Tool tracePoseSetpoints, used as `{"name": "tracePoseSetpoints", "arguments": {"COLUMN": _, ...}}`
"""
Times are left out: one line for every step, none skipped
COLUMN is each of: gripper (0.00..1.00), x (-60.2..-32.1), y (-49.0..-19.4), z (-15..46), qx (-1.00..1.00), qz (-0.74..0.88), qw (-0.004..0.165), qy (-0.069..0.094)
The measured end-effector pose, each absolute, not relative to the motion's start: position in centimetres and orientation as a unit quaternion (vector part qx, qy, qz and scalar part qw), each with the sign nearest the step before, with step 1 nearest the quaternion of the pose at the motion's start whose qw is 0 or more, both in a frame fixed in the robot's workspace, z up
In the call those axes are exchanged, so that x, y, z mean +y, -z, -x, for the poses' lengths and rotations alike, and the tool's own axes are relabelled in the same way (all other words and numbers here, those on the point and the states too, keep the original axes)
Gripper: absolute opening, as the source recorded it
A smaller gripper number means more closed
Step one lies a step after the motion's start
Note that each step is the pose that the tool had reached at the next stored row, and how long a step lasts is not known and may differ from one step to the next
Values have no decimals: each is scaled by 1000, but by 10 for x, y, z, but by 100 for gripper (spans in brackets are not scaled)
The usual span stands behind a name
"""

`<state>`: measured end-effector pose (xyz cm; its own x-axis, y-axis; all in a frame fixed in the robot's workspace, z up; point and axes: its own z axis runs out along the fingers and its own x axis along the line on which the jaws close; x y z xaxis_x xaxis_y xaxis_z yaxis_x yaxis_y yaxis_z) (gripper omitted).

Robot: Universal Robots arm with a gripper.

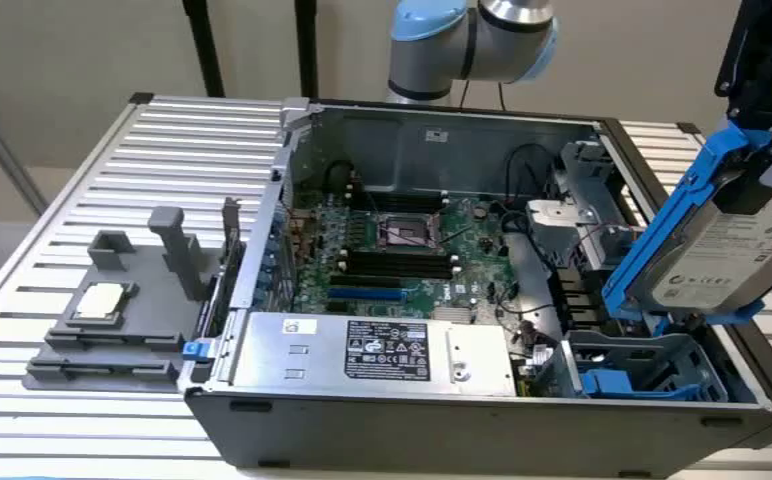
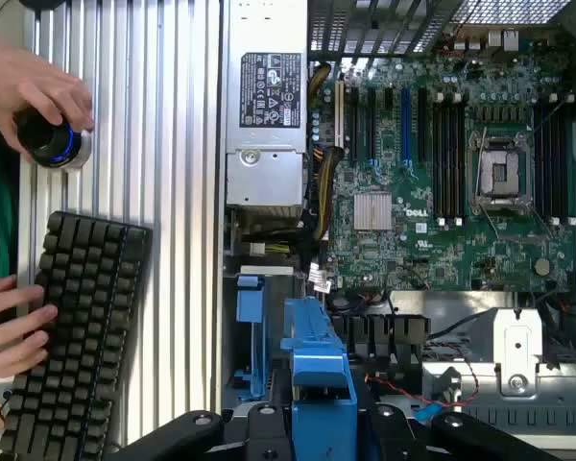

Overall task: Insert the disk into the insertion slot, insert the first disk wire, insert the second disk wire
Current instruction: 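Insert the disk into the insertion slot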

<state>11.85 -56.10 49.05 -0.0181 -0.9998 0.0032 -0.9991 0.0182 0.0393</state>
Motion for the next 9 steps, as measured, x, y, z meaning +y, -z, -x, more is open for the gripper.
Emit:
{"name": "tracePoseSetpoints", "arguments": {"gripper": 32, "x": -561, "y": -491, "z": -118, "qx": -713, "qz": -701, "qw": 15, "qy": 13}}
{"name": "tracePoseSetpoints", "arguments": {"gripper": 32, "x": -561, "y": -491, "z": -118, "qx": -713, "qz": -701, "qw": 15, "qy": 13}}
{"name": "tracePoseSetpoints", "arguments": {"gripper": 32, "x": -561, "y": -491, "z": -118, "qx": -713, "qz": -701, "qw": 15, "qy": 13}}
{"name": "tracePoseSetpoints", "arguments": {"gripper": 32, "x": -561, "y": -491, "z": -118, "qx": -713, "qz": -701, "qw": 15, "qy": 13}}
{"name": "tracePoseSetpoints", "arguments": {"gripper": 32, "x": -561, "y": -491, "z": -118, "qx": -713, "qz": -701, "qw": 15, "qy": 13}}
{"name": "tracePoseSetpoints", "arguments": {"gripper": 32, "x": -561, "y": -491, "z": -118, "qx": -713, "qz": -701, "qw": 15, "qy": 13}}
{"name": "tracePoseSetpoints", "arguments": {"gripper": 32, "x": -561, "y": -491, "z": -118, "qx": -713, "qz": -701, "qw": 15, "qy": 13}}
{"name": "tracePoseSetpoints", "arguments": {"gripper": 32, "x": -561, "y": -491, "z": -118, "qx": -713, "qz": -701, "qw": 15, "qy": 13}}
{"name": "tracePoseSetpoints", "arguments": {"gripper": 32, "x": -561, "y": -491, "z": -118, "qx": -713, "qz": -701, "qw": 15, "qy": 13}}
